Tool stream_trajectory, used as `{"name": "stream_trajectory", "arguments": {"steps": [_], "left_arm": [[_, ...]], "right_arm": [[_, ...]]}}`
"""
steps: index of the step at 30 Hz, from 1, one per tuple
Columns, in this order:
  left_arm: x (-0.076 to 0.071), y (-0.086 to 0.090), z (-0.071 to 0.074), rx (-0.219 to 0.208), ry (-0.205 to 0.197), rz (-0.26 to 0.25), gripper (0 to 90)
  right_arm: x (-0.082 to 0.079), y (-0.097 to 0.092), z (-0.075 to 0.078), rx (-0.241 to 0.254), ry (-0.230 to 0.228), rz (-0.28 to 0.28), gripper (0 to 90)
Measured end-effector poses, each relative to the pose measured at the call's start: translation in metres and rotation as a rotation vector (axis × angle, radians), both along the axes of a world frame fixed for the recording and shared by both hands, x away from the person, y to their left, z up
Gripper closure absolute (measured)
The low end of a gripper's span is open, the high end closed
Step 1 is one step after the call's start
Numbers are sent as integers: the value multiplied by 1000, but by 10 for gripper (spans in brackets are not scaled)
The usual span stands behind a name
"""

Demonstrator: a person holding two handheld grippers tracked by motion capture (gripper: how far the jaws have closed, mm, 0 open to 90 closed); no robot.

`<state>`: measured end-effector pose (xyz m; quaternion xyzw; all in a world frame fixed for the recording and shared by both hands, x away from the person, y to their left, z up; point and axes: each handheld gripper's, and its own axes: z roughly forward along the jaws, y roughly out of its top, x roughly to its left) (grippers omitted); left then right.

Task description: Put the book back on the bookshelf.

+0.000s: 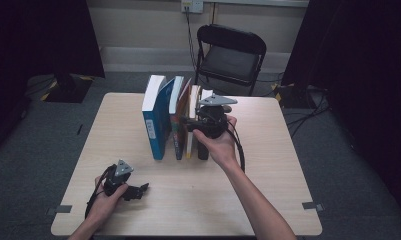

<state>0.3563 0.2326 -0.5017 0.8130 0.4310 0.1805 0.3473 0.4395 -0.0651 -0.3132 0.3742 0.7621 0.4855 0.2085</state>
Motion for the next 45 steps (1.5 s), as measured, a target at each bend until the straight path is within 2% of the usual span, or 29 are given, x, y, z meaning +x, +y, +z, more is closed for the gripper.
{"name": "stream_trajectory", "arguments": {"steps": [5, 6, 9, 10, 12, 16, 17, 19, 21, 23, 28, 30, 34, 37, 38, 39, 41, 42, 43, 45], "left_arm": [[0, 0, 0, 0, 0, 0, 38], [0, 0, 0, 0, 0, 0, 38], [0, 0, 0, 0, 0, 0, 38], [0, 0, 0, 0, 1, -1, 38], [0, 0, 0, 0, 1, -1, 38], [0, 0, 0, -1, 1, 0, 38], [0, 0, 0, -1, 0, -1, 38], [0, 0, 0, 0, 1, -1, 38], [0, 0, 0, 0, 1, -2, 38], [0, 0, 0, -5, 1, 0, 38], [0, 0, 0, -2, 1, -1, 38], [0, 0, 0, -2, 1, -1, 38], [0, 0, 0, -4, 0, -1, 38], [0, 0, 0, -4, 0, -1, 38], [0, 0, 0, -4, 0, -1, 38], [0, 0, 0, -4, 0, -1, 38], [0, 0, 0, -1, 1, -1, 38], [0, 0, 0, -5, 1, 1, 38], [0, 0, 0, -4, 0, -1, 38], [0, 0, 0, -4, 1, 0, 38]], "right_arm": [[2, 0, -2, 9, -8, -5, 479], [2, 0, -2, 1, -10, -12, 514], [4, 1, -2, -11, -14, -8, 536], [4, 1, -2, -24, -13, -6, 559], [6, 6, -2, -56, -15, -6, 548], [9, 12, -4, -67, -11, -16, 526], [10, 17, -5, -90, -8, -23, 527], [11, 20, -6, -96, 1, -25, 541], [11, 22, -6, -90, 18, -21, 643], [10, 22, -5, -101, 12, -35, 713], [12, 15, 0, -138, 12, -55, 761], [12, 12, 2, -161, 6, -42, 764], [8, 15, 1, -187, -17, -27, 762], [6, 18, -1, -185, -18, -18, 734], [5, 19, -1, -152, -10, -8, 658], [5, 19, -1, -152, -10, -8, 658], [5, 18, -2, -117, -4, 1, 630], [5, 18, -2, -106, -9, -1, 553], [5, 18, -2, -106, -9, -1, 553], [5, 16, -2, -69, 3, 11, 473]]}}
